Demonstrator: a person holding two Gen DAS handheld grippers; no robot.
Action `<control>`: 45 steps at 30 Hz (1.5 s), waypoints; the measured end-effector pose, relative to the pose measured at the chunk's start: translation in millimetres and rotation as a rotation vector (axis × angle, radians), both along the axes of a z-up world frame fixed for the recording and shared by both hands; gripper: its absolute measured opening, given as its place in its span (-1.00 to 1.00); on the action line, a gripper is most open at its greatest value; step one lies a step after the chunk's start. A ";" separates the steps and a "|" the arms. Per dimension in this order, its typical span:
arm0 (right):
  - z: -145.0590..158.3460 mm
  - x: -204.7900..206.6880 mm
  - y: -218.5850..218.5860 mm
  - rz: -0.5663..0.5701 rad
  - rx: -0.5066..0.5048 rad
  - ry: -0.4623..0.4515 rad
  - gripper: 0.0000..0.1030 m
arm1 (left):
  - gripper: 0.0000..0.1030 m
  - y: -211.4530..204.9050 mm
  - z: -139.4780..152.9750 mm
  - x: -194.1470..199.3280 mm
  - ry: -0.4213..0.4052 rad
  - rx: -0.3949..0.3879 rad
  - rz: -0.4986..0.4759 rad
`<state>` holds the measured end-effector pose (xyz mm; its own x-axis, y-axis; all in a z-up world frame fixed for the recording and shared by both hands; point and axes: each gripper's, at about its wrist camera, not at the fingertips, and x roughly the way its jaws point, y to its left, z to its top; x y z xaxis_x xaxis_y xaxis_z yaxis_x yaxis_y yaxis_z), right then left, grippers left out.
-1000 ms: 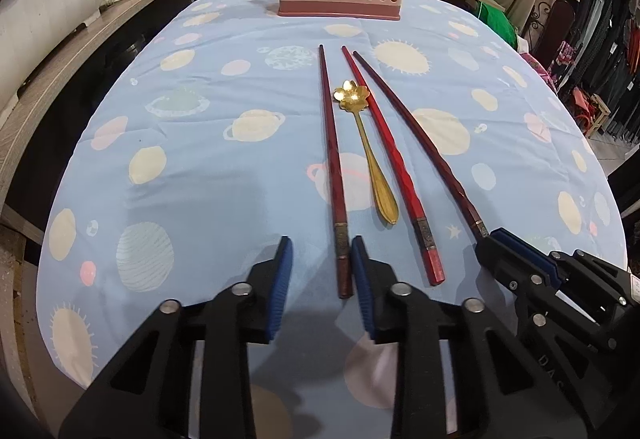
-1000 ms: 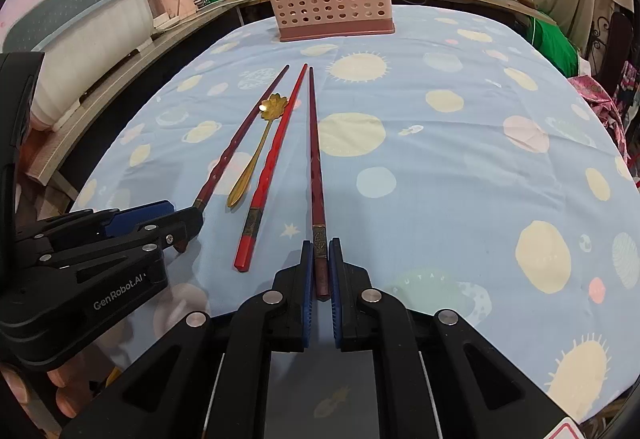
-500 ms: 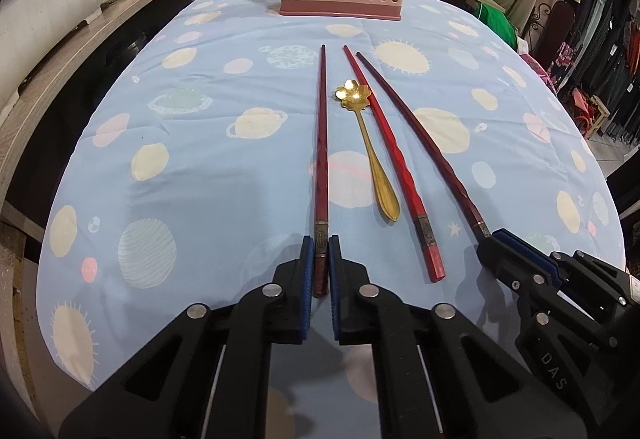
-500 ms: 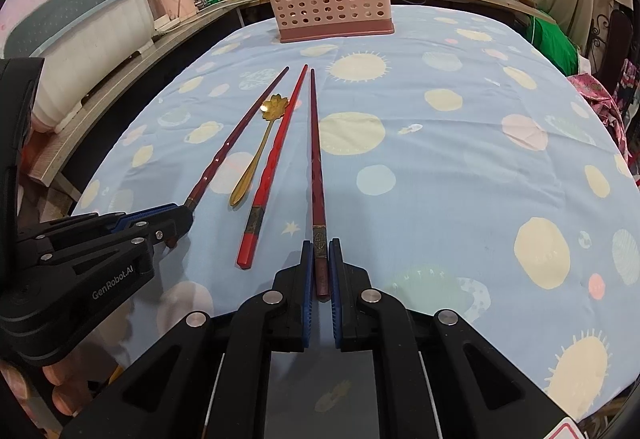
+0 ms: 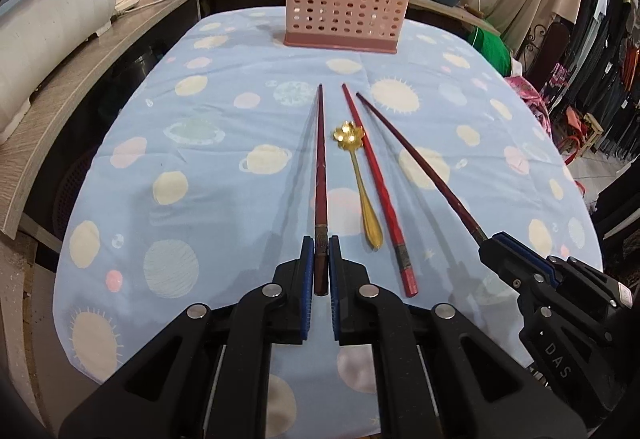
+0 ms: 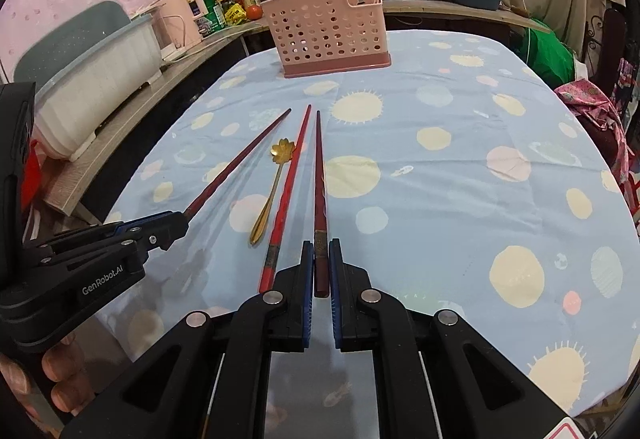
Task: Organize utensils
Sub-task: 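Lift both dark red chopsticks and carry them over the pink basket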
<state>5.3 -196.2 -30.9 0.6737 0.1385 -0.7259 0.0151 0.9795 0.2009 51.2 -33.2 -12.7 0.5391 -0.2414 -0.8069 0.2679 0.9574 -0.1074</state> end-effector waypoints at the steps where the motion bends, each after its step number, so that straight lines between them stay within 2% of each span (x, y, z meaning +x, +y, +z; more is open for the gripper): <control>1: 3.7 -0.1 -2.0 -0.003 0.003 -0.007 -0.85 | -0.86 0.6 3.8 0.1 -0.006 -0.002 0.001; 15: 74.1 13.1 -33.4 -0.063 0.036 -0.138 -0.85 | -0.86 6.2 69.9 17.2 -0.102 -0.038 0.024; 25: 121.1 37.1 -55.8 -0.091 0.050 -0.248 -0.86 | -0.87 3.1 117.2 50.3 -0.177 -0.050 0.025; 37: 158.0 74.8 -69.3 -0.098 0.028 -0.332 -0.86 | -0.86 -3.6 159.0 92.7 -0.237 -0.062 0.032; 45: 184.5 108.6 -78.0 -0.092 0.063 -0.386 -0.86 | -0.86 -8.4 185.2 122.2 -0.262 -0.088 0.036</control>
<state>113.8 -274.2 153.6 0.9071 0.1010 -0.4086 0.0141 0.9630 0.2691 173.4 -41.6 172.5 0.7360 -0.2812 -0.6158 0.2633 0.9569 -0.1223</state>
